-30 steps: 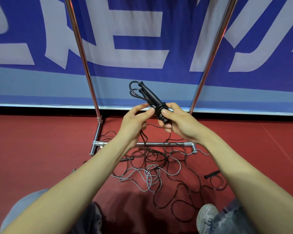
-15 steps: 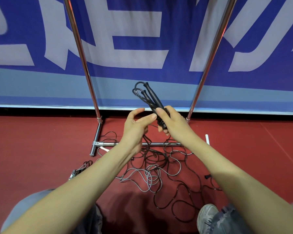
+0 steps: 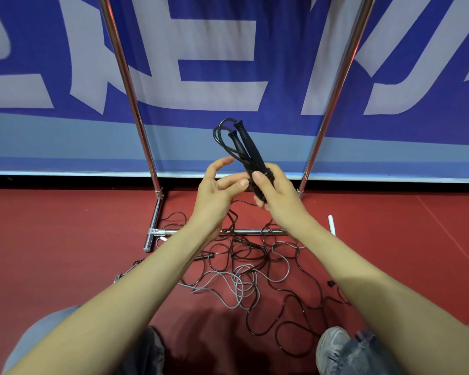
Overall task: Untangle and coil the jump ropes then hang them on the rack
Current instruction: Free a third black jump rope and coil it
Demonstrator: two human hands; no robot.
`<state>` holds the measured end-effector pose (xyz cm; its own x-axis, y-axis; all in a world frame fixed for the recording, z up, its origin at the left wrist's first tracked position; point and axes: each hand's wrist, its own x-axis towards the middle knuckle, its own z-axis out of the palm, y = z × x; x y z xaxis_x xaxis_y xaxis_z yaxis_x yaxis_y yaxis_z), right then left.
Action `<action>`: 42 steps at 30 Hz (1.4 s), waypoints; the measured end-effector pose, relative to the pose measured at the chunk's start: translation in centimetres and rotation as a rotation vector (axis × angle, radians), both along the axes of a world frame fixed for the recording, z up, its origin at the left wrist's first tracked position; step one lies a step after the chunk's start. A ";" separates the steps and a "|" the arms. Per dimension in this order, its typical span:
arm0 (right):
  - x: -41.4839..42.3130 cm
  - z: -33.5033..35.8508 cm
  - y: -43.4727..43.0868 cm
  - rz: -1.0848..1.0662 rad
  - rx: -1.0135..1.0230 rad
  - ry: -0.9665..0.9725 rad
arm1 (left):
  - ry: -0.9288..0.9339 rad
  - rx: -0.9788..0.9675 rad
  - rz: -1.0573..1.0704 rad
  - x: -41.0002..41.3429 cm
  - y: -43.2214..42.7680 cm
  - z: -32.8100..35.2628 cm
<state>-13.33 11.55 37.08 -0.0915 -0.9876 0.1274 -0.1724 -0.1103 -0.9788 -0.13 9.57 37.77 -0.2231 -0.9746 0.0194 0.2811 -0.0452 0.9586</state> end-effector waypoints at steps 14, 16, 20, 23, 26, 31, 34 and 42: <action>-2.4 3.6 0.6 0.103 -0.124 -0.194 | -0.479 -0.106 -0.407 4.9 -2.7 -0.4; -3.5 4.3 1.1 0.230 -0.012 -0.199 | -0.369 -0.025 -0.436 6.0 -3.5 -0.5; -3.8 3.8 2.0 0.545 0.189 -0.104 | -0.269 -0.021 -0.432 6.4 -3.7 0.0; -3.4 3.5 2.1 0.656 0.362 -0.053 | -0.223 -0.001 -0.468 6.0 -4.0 0.5; -3.4 2.7 1.8 0.691 0.536 0.177 | -0.403 -0.125 -0.388 5.2 -4.0 0.9; -3.2 1.1 0.4 0.531 0.420 0.737 | -0.607 -0.363 -0.321 3.3 -2.2 1.3; -3.1 0.5 -0.1 0.312 0.253 0.955 | -0.677 -0.479 -0.258 2.8 -1.6 1.7; -4.1 0.6 -0.5 -0.151 -0.037 0.983 | -0.857 -0.246 -0.302 2.3 -1.4 0.4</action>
<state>-17.44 11.01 37.64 -0.0535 -0.9681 0.2449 -0.9195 -0.0478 -0.3901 2.17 8.22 38.12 -0.4992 -0.8636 -0.0709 -0.5150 0.2298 0.8258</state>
